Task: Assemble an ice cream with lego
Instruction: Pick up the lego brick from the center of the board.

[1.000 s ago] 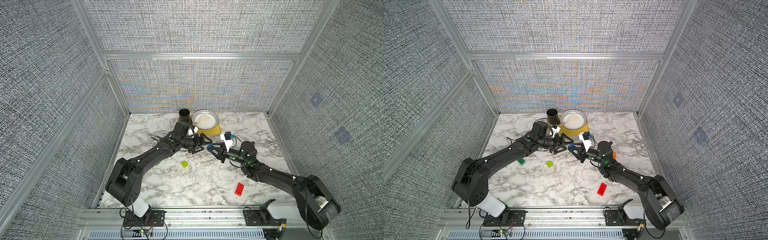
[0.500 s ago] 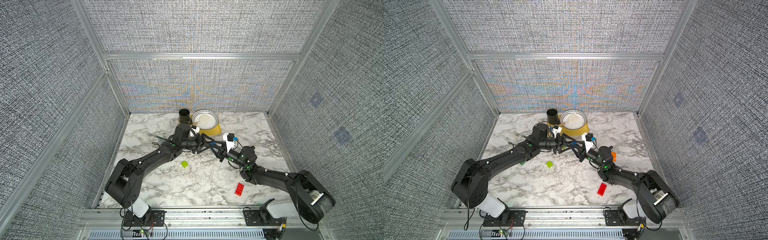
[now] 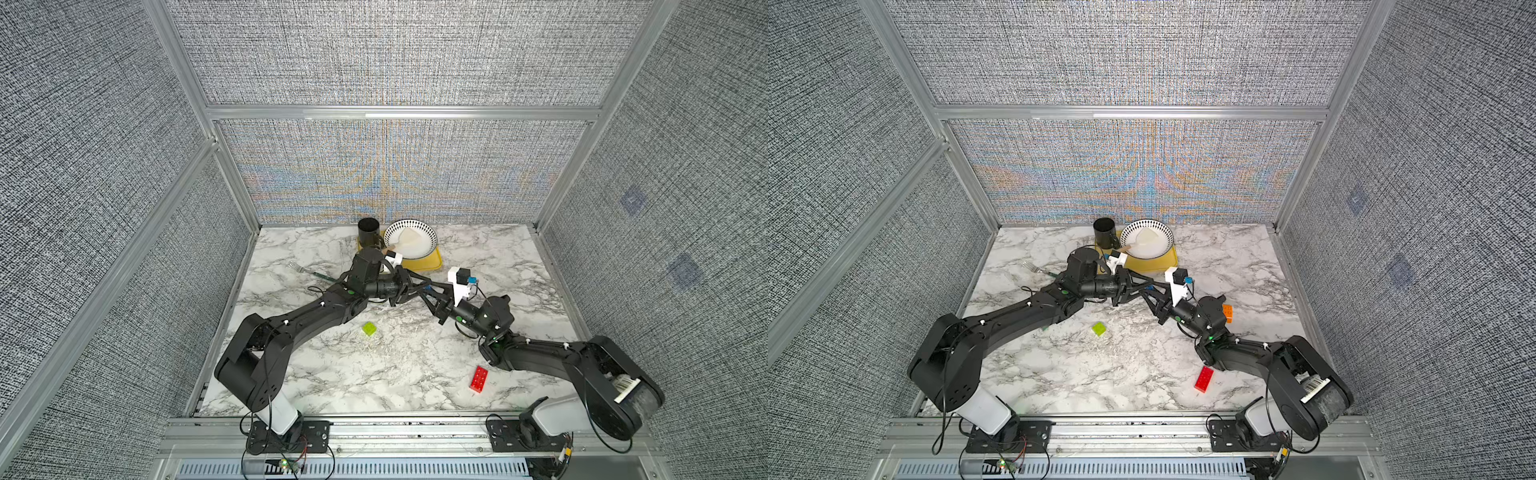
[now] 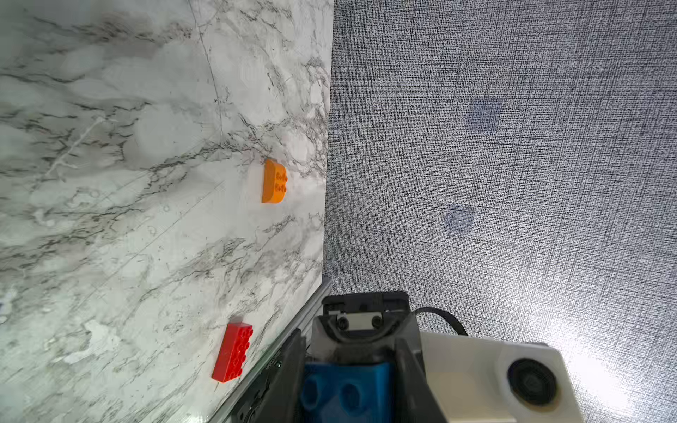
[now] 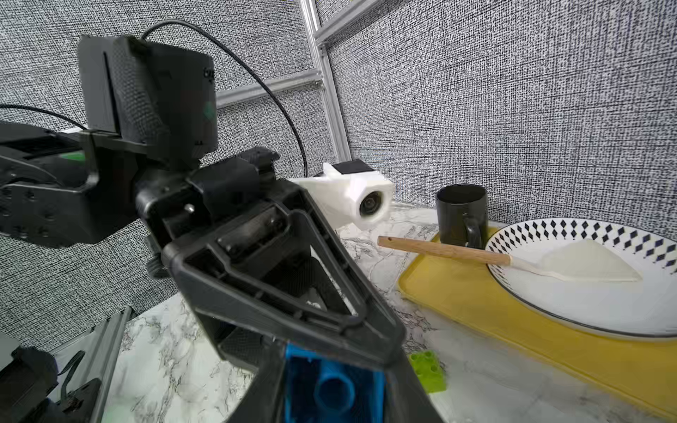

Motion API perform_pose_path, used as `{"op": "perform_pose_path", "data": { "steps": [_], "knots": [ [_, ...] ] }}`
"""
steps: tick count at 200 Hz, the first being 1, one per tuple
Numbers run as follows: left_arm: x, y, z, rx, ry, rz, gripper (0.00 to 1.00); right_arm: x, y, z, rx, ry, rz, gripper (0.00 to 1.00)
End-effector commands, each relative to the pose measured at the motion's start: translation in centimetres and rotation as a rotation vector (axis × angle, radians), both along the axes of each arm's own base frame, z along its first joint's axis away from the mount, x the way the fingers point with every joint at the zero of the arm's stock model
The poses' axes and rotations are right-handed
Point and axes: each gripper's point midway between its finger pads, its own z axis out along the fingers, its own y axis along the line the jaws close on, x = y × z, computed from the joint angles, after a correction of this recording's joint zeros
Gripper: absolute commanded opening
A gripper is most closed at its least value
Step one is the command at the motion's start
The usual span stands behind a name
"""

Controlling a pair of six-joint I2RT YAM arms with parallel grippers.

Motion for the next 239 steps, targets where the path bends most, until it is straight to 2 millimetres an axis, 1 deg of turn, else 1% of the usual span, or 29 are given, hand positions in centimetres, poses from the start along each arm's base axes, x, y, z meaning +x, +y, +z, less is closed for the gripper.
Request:
{"op": "perform_pose_path", "data": {
  "steps": [1,9,13,50,65,83,95,115,127,149,170,197,228,239],
  "knots": [
    [0.4,-0.4,1.4,-0.036,-0.055,-0.004,0.08,-0.1,0.1,0.3,0.010,-0.010,0.005,0.17],
    [0.4,-0.4,1.5,-0.037,-0.056,-0.003,0.03,0.0,0.3,0.0,-0.001,0.003,0.009,0.18],
    [0.4,-0.4,1.6,-0.037,-0.059,-0.001,0.02,0.1,0.4,-0.1,-0.006,0.009,0.012,0.19],
    [0.3,-0.2,2.1,-0.039,-0.071,-0.001,0.02,0.6,0.6,-0.8,-0.030,0.049,0.016,0.25],
    [0.3,0.0,2.3,-0.040,-0.076,0.006,0.02,0.8,0.4,-1.0,-0.032,0.064,0.014,0.30],
    [0.5,0.3,2.5,-0.043,-0.081,0.017,0.02,1.0,0.3,-1.3,-0.041,0.080,0.010,0.33],
    [0.6,0.4,2.6,-0.046,-0.082,0.024,0.02,1.1,0.2,-1.4,-0.044,0.087,0.007,0.37],
    [0.7,0.5,2.6,-0.057,-0.075,0.036,0.02,1.3,0.0,-1.5,-0.048,0.098,-0.001,0.42],
    [0.9,0.6,2.5,-0.061,-0.070,0.043,0.02,1.4,-0.2,-1.5,-0.050,0.105,-0.005,0.46],
    [1.0,0.8,2.4,-0.063,-0.067,0.054,0.02,1.6,-0.2,-1.7,-0.052,0.113,-0.010,0.48],
    [1.1,1.1,2.1,-0.051,-0.067,0.057,0.02,1.6,-0.3,-1.5,-0.049,0.119,-0.005,0.52],
    [1.6,2.4,0.9,0.024,-0.078,0.075,0.02,0.8,-0.3,-0.9,-0.050,0.122,0.027,0.55],
    [2.3,5.3,-1.1,0.202,-0.125,0.084,0.02,-0.4,-0.5,-0.5,-0.069,0.141,0.058,0.59],
    [2.4,6.7,-2.1,0.294,-0.130,0.083,0.02,-0.9,-0.6,-0.2,-0.075,0.144,0.062,0.60]
  ]
}}
